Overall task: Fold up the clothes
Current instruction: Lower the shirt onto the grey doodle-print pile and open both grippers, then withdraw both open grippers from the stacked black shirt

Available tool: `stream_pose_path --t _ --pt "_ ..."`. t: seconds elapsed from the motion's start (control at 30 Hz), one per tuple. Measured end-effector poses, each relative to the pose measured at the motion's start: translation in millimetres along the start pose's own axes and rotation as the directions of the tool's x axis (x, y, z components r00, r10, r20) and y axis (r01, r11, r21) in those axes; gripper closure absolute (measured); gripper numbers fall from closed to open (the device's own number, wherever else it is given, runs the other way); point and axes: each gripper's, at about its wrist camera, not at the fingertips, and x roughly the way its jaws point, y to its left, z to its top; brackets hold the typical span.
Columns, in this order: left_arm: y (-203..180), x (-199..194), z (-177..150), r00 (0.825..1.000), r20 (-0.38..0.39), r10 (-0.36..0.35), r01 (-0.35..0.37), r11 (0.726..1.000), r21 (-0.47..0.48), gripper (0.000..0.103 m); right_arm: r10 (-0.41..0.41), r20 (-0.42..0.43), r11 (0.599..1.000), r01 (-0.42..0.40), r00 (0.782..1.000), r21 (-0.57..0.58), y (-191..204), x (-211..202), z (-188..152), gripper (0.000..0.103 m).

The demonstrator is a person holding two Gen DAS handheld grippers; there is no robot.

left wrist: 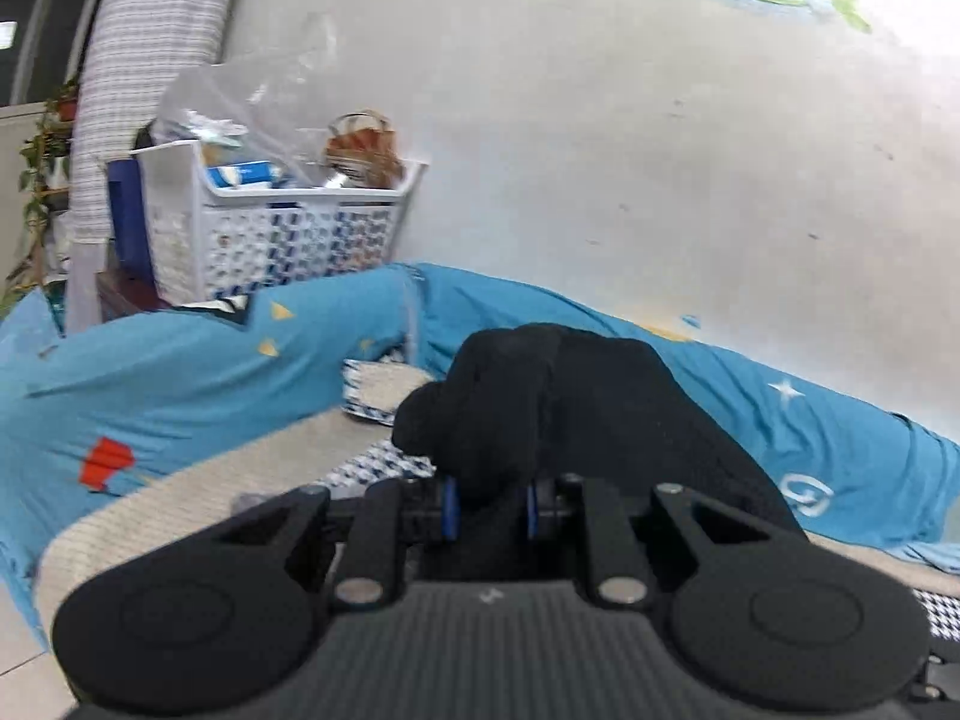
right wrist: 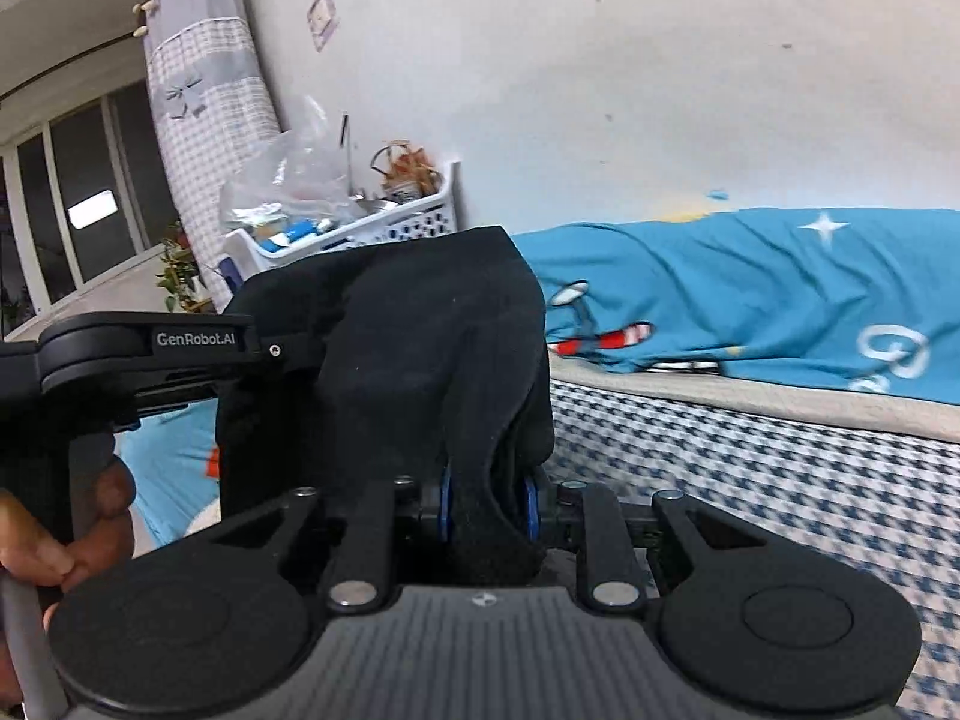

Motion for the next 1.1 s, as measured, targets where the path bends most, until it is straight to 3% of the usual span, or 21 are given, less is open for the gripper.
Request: stream_pose_path --t 0.27,0.63,0.73,0.87,1.1 --pt "38 18 14 0.998 -0.008 0.064 -0.064 0.998 0.016 0.086 0.05 -0.009 0.998 -0.049 0.999 0.038 25 41 -1 0.081" --pt "69 71 -4 0.989 -0.121 0.082 -0.086 0.996 -0.028 0.084 0.035 -0.074 0.995 -0.027 0.997 0.099 13 85 -20 0.081" --pt "79 79 -8 0.984 -0.139 0.11 -0.12 0.991 -0.065 0.077 0.006 -0.086 0.998 0.0 0.996 0.067 11 98 -28 0.078" --pt "92 73 -4 0.984 -0.12 0.132 -0.147 0.981 -0.124 0.064 -0.039 -0.067 0.999 0.041 0.997 0.029 11 102 -26 0.063" --pt "112 51 6 0.985 -0.067 0.157 -0.168 0.961 -0.222 0.037 -0.101 -0.009 0.994 0.101 0.995 0.033 -1 83 -12 0.057"
